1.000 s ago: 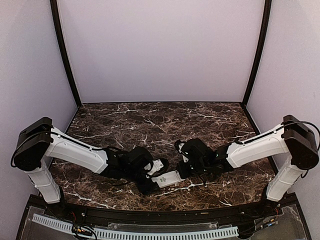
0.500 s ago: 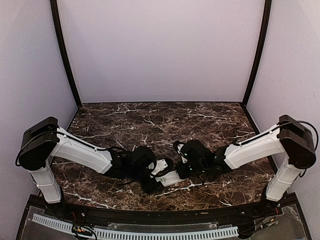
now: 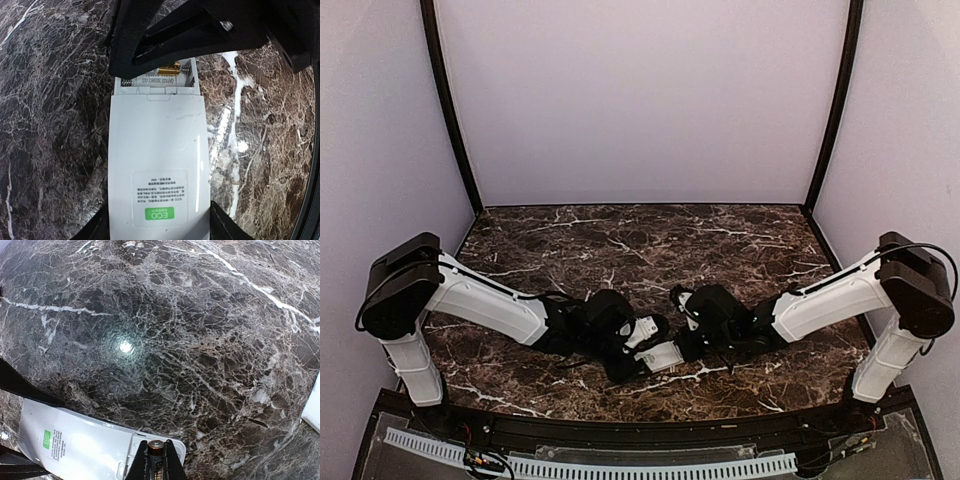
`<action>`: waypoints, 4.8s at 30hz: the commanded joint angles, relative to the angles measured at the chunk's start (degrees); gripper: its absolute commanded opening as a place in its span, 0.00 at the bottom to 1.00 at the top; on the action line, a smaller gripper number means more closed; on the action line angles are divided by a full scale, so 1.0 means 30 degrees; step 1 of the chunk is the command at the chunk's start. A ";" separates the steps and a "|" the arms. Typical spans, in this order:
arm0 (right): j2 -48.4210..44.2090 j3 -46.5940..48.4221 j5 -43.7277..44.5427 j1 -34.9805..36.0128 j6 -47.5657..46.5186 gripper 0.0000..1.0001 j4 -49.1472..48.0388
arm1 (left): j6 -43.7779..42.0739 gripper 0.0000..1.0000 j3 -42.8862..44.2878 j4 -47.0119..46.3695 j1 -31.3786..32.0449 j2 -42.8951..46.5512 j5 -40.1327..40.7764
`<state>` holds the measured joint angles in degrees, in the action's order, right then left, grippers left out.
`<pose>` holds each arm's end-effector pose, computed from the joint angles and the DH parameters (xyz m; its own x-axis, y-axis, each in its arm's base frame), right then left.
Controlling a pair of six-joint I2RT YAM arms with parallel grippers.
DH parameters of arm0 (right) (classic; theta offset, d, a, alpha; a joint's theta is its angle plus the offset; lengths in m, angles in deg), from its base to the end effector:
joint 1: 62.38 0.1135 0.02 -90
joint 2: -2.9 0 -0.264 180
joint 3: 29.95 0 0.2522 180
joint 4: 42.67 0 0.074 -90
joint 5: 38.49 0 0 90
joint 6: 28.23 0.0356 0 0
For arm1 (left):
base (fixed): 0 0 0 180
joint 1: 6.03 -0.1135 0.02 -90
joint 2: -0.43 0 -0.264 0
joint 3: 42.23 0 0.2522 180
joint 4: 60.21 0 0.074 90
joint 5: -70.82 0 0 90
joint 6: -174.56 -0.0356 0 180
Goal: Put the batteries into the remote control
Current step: Place the battery in the battery compartment.
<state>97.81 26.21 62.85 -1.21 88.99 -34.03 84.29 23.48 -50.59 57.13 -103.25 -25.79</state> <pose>0.1571 0.2708 0.1385 -0.6791 -0.3037 -0.6682 -0.5444 0.8191 0.1810 0.1566 -0.3186 0.1341 -0.3290 0.6606 -0.6748 0.9230 0.3761 -0.0818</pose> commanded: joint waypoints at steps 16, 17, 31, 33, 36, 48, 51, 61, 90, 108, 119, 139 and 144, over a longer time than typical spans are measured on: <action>-0.0532 -0.0527 -0.0602 0.0494 0.0914 0.00 0.3509 | 0.0325 0.51 -0.0557 0.3724 -0.0024 -0.2021 -0.0541; -0.0588 -0.0598 -0.0546 0.0525 0.1004 0.00 0.3688 | 0.0340 0.49 -0.0535 0.3724 -0.0035 -0.2030 -0.0516; -0.0626 -0.0574 -0.0958 0.0733 0.1774 0.00 0.4868 | 0.0355 0.30 -0.0148 0.4006 -0.0126 -0.2641 -0.0549; -0.0556 -0.0538 -0.0881 0.0747 0.1963 0.00 0.4988 | 0.0377 0.27 -0.0084 0.4038 -0.0122 -0.2735 -0.0564; -0.0417 -0.0352 -0.0747 0.0762 0.2178 0.00 0.5340 | 0.0355 0.25 -0.0038 0.4088 -0.0131 -0.2829 -0.0567; 0.0354 0.0299 0.0254 0.0860 0.3343 0.01 0.7866 | 0.0384 0.21 0.0041 0.4129 -0.0156 -0.2934 -0.0523; 0.0677 0.0812 0.0951 0.0923 0.3529 0.02 0.8912 | 0.0384 0.21 0.0050 0.4149 -0.0163 -0.2936 -0.0523; 0.0484 0.1951 0.1644 0.1002 0.3808 0.09 1.0919 | 0.0355 0.20 0.0059 0.4142 -0.0161 -0.2923 -0.0630; -0.0096 0.4259 0.1166 0.0447 0.2622 0.20 1.1230 | 0.0208 0.21 0.0059 0.4163 -0.0159 -0.2956 -0.1121; 0.1407 0.5256 -0.0724 -0.0453 0.1724 0.13 1.0611 | 0.0208 0.21 0.0145 0.4235 -0.0154 -0.3075 -0.1158; 0.1363 0.5478 -0.2005 -0.0319 0.1949 0.13 1.1150 | 0.0208 0.21 0.0173 0.4251 -0.0150 -0.3099 -0.1136; 0.1958 0.7917 -0.2320 0.0031 0.2272 0.13 1.3280 | 0.0208 0.21 0.0234 0.4310 -0.0163 -0.3185 -0.1162; 0.1632 0.8130 -0.2656 -0.0221 0.2778 0.14 1.3136 | 0.0208 0.21 0.0227 0.4310 -0.0143 -0.3189 -0.1216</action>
<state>103.93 47.19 59.74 -2.83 95.75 10.36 83.21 27.32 -51.12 56.85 -107.12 -30.43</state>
